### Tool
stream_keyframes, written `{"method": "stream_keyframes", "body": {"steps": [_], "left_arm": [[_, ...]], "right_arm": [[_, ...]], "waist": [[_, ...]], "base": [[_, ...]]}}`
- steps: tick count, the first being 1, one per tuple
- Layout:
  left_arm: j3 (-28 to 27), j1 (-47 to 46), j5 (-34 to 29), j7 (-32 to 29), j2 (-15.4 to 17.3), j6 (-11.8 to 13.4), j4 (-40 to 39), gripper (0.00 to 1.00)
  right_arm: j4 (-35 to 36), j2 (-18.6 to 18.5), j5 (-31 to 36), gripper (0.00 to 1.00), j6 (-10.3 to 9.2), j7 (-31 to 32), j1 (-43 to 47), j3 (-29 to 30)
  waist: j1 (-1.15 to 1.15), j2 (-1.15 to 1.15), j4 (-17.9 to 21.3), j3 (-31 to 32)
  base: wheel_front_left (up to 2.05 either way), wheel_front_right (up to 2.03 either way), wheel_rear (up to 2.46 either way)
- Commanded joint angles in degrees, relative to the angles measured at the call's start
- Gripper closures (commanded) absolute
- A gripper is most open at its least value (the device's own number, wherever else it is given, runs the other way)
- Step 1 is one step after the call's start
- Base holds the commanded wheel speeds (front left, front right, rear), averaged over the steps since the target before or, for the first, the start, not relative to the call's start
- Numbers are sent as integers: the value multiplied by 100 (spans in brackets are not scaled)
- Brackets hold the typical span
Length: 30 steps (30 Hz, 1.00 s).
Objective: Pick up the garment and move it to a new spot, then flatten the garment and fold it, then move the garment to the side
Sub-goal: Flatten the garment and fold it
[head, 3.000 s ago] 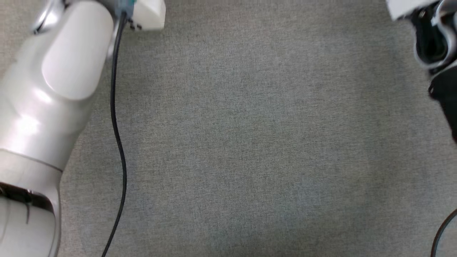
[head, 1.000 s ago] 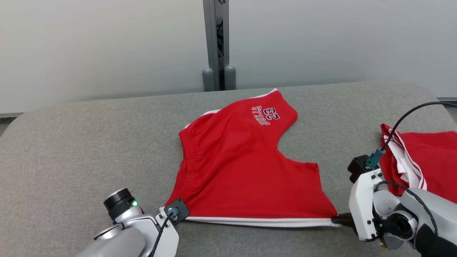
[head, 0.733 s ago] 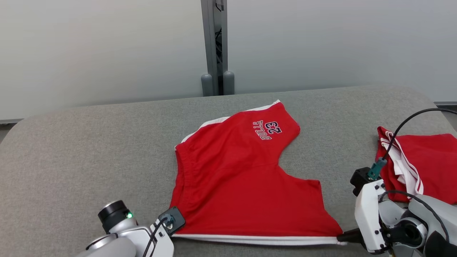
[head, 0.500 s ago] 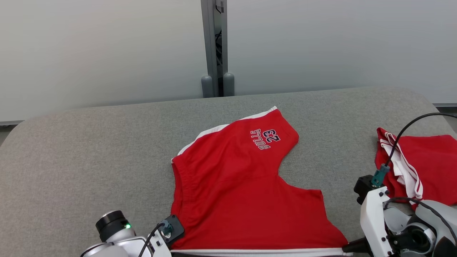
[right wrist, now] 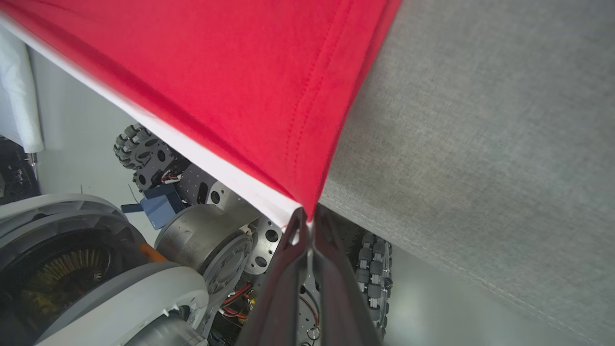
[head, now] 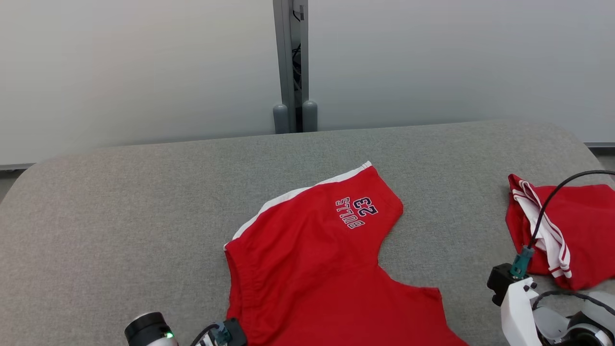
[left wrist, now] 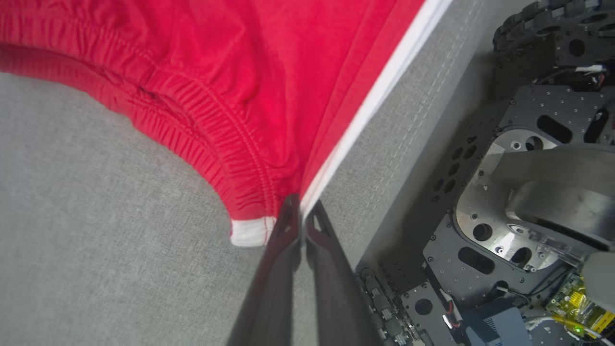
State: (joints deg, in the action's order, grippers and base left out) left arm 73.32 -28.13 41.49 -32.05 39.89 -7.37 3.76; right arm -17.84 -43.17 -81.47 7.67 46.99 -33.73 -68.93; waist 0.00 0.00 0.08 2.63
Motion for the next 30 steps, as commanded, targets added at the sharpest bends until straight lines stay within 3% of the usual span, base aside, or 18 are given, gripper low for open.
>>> {"method": "stream_keyframes", "body": {"steps": [1,13,22,30], "left_arm": [[-22,144,121,-129,197,85,-2,100],[-405,154,704,-4,76,304,-176,100],[-941,52,1916,-237,185,199,-404,100],[-1451,-192,2941,-562,136,306,-531,100]], "right_arm": [[11,-230,77,100,-31,85,153,79],[223,-18,282,100,-30,-376,355,717],[167,121,435,100,-18,-892,132,1521],[-25,297,655,100,-18,-1192,-207,2090]], "waist": [[0,0,5,-10],[0,0,12,-146],[0,0,-56,-369],[0,0,-194,-737]], "base": [[0,0,0],[0,0,0],[0,0,0],[0,0,0]]}}
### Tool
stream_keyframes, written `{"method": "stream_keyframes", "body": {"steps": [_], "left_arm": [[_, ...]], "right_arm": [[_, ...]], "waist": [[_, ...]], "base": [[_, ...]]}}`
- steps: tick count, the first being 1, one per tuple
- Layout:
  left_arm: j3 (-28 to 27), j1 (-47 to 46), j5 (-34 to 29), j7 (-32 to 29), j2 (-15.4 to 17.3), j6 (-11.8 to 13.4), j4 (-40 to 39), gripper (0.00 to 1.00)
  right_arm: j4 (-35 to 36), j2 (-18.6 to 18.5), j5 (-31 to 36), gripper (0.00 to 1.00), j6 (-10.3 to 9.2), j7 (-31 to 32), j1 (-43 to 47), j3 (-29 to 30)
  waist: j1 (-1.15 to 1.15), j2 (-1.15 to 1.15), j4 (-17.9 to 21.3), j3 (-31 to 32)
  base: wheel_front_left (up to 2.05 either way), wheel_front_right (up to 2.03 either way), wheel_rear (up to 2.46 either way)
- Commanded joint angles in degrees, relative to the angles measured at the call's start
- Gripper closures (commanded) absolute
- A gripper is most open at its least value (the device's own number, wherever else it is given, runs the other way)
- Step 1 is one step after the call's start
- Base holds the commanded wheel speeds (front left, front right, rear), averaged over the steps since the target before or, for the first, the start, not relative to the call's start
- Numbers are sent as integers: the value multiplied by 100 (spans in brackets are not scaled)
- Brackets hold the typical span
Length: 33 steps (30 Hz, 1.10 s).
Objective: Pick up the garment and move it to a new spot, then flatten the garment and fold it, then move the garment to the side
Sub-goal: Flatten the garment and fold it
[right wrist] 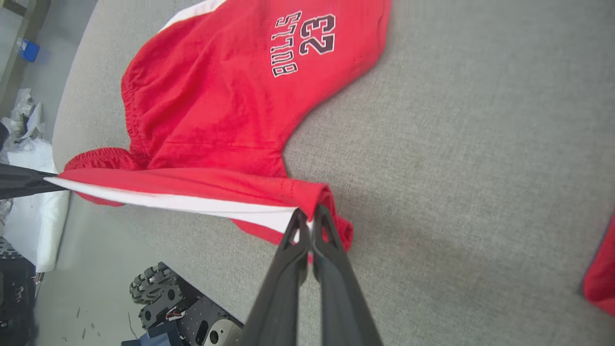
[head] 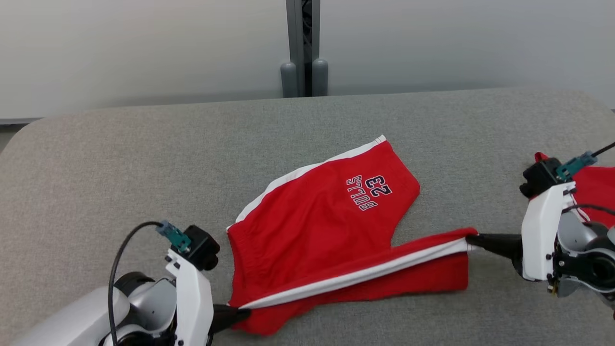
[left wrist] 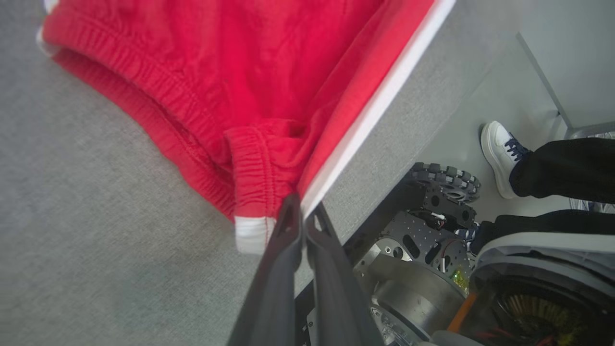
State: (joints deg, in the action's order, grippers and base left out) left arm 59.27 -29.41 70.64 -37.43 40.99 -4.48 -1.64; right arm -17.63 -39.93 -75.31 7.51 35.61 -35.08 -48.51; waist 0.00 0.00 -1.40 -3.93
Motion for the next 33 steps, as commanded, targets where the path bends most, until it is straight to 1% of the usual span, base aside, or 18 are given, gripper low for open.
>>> {"method": "stream_keyframes", "body": {"steps": [1,2,5,8,9,13,20,25,29,33], "left_arm": [[-46,-63,26,-25,27,17,10,100],[-140,-143,189,-63,-12,47,32,100],[-294,-291,361,-84,-69,48,50,100],[-425,-365,472,-9,-154,56,84,100],[-531,-415,576,76,-243,66,147,100],[-666,-545,601,236,-353,30,265,100],[-705,-887,28,717,-656,13,778,100],[-635,-1123,-380,1055,-972,-11,1196,100],[-577,-1337,-785,1375,-1171,-5,1505,100],[-575,-1540,-1046,1696,-1374,-34,1820,100]], "right_arm": [[-46,-27,39,100,-2,-54,-73,47],[-112,41,120,100,-2,-99,-167,134],[-182,136,242,100,-2,-167,-331,255],[-248,199,308,100,-2,-227,-437,327],[-299,275,389,100,-1,-290,-514,364],[-354,361,548,100,-1,-439,-670,430],[-512,480,1016,100,-1,-988,-1032,449],[-648,557,1277,100,-1,-1342,-1323,385],[-722,583,1351,100,-1,-1572,-1563,318],[-942,606,1436,100,-1,-1733,-1769,231]], "waist": [[0,0,-45,-81],[0,0,-72,-175],[0,0,-101,-292],[0,0,-127,-377],[0,0,-151,-449],[0,0,-187,-556],[0,0,-331,-872],[0,0,-439,-1119],[0,0,-521,-1340],[0,0,-604,-1511]], "base": [[0,0,0],[0,0,0],[0,0,0],[0,0,0],[0,0,0],[0,0,0],[0,0,0],[0,0,0],[0,0,0],[0,0,0]]}}
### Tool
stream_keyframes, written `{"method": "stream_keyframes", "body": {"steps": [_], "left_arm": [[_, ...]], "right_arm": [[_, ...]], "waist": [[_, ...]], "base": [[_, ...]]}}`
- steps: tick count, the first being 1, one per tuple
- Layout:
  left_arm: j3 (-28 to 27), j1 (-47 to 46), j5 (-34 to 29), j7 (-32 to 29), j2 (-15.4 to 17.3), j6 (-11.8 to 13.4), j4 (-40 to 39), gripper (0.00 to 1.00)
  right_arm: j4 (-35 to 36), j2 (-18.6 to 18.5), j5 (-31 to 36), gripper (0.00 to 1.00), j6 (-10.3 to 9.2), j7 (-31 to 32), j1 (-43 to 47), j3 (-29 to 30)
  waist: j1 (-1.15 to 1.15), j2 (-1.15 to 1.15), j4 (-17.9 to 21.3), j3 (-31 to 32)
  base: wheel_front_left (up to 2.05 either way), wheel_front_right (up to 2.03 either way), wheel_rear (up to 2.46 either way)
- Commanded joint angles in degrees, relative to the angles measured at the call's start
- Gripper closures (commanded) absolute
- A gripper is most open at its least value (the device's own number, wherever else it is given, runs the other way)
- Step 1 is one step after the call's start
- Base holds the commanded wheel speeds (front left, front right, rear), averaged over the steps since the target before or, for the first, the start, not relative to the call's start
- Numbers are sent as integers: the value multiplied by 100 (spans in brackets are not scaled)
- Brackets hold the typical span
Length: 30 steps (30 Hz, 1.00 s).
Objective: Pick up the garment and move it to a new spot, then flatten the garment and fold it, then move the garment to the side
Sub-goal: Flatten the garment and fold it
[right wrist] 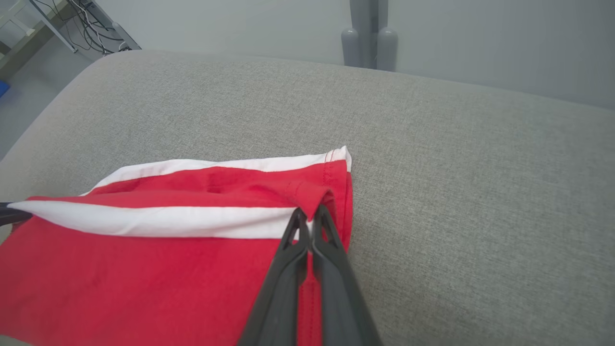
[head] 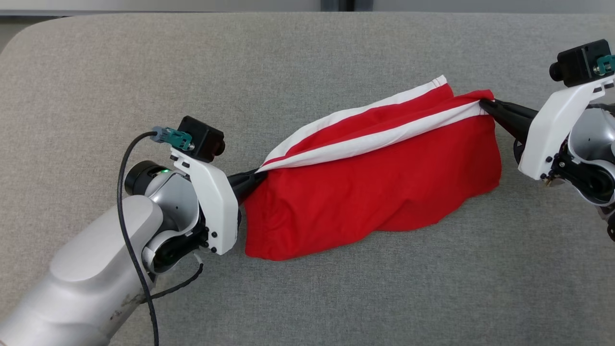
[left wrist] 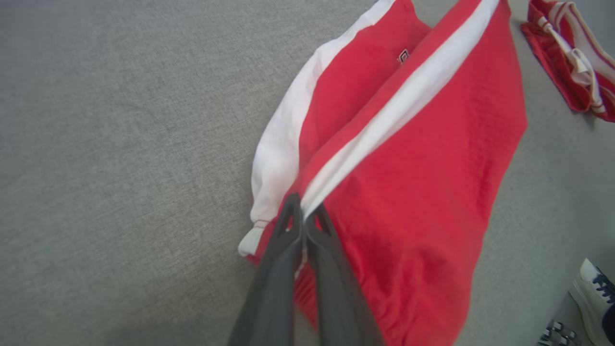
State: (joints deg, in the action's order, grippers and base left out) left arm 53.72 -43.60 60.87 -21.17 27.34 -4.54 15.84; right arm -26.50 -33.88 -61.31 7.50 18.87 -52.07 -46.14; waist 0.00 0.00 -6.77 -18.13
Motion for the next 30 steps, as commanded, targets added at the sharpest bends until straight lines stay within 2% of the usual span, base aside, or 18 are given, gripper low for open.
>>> {"method": "stream_keyframes", "body": {"steps": [1,18,19,20,21,22,23,24,30], "left_arm": [[13,-174,-151,125,-50,-35,139,100],[437,-908,-1277,1012,-774,-23,1266,100],[454,-930,-1294,1039,-804,-33,1325,100],[454,-930,-1294,1039,-804,-33,1325,100],[469,-960,-1318,1064,-837,-38,1375,78],[482,-988,-1334,1092,-866,-35,1421,46],[491,-1004,-1364,1128,-894,-19,1476,13],[500,-1013,-1379,1169,-921,3,1523,0],[395,-1017,-1426,1490,-1070,213,1808,0]], "right_arm": [[-135,16,46,100,0,-94,-128,-28],[-1312,424,-95,100,0,-350,-964,-370],[-1386,430,-111,69,0,-388,-1005,-364],[-1386,430,-111,69,0,-388,-1005,-364],[-1466,439,-73,30,0,-457,-1054,-370],[-1542,482,-95,0,0,-499,-1073,-363],[-1601,529,-117,0,1,-510,-1095,-383],[-1634,560,-131,0,2,-536,-1108,-406],[-1843,595,-184,0,1,-667,-1158,-546]], "waist": [[0,0,-87,-127],[0,0,-293,-579],[0,0,-297,-592],[0,0,-297,-592],[0,0,-303,-603],[0,0,-307,-610],[0,0,-310,-616],[0,0,-313,-620],[0,0,-318,-612]], "base": [[0,0,0],[0,0,0],[0,0,0],[0,0,0],[0,0,0],[0,0,0],[0,0,0],[0,0,0],[0,0,0]]}}
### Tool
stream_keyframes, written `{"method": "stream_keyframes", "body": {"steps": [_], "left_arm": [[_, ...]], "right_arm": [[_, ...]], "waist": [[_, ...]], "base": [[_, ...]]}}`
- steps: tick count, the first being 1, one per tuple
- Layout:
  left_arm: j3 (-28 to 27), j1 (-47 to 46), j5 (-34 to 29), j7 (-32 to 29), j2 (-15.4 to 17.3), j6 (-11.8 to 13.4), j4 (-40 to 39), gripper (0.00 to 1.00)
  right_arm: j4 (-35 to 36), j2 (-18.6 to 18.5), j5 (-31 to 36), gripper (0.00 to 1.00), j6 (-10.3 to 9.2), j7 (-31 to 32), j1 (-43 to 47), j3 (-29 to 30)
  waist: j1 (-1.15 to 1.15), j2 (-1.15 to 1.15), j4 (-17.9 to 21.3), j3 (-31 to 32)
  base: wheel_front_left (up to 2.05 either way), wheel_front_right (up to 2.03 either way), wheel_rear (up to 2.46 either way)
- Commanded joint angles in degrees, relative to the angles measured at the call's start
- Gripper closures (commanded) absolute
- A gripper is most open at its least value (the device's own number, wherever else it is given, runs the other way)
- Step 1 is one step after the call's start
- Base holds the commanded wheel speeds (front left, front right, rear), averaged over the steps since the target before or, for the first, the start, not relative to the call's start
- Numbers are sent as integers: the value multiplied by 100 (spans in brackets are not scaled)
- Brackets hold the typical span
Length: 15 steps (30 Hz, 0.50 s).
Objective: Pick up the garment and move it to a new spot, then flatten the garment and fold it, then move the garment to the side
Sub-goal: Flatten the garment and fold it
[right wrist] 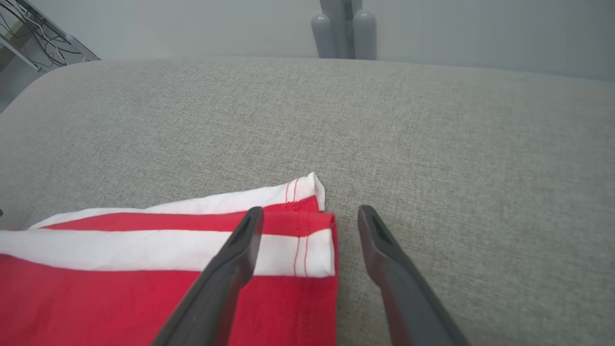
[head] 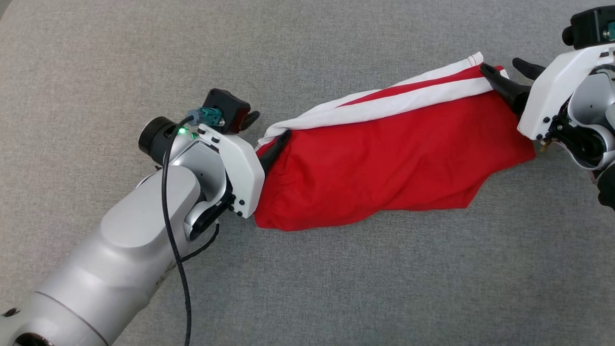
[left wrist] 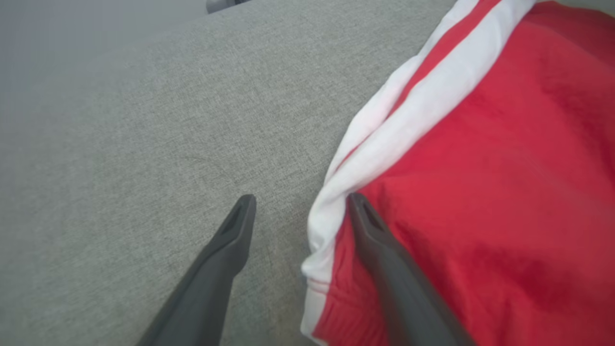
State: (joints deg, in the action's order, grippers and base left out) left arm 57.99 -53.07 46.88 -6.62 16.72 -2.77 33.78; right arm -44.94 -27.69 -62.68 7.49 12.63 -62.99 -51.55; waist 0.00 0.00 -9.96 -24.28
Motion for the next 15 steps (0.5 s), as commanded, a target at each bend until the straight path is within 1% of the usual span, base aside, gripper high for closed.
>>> {"method": "stream_keyframes", "body": {"steps": [1,6,10,15], "left_arm": [[-51,-84,-41,104,-28,60,53,0],[-154,-120,-78,426,-105,251,237,0],[-236,-78,-184,826,-145,482,347,0],[-357,135,-221,1282,-127,789,457,0]], "right_arm": [[-38,-20,-54,0,2,-86,-78,-10],[-224,-17,5,0,2,-480,-79,-47],[-231,-36,26,0,2,-1050,36,-40],[-127,-91,222,0,2,-1743,312,-220]], "waist": [[0,0,2,6],[0,0,20,74],[0,0,66,239],[0,0,190,556]], "base": [[0,0,0],[0,0,0],[0,0,0],[0,0,0]]}}
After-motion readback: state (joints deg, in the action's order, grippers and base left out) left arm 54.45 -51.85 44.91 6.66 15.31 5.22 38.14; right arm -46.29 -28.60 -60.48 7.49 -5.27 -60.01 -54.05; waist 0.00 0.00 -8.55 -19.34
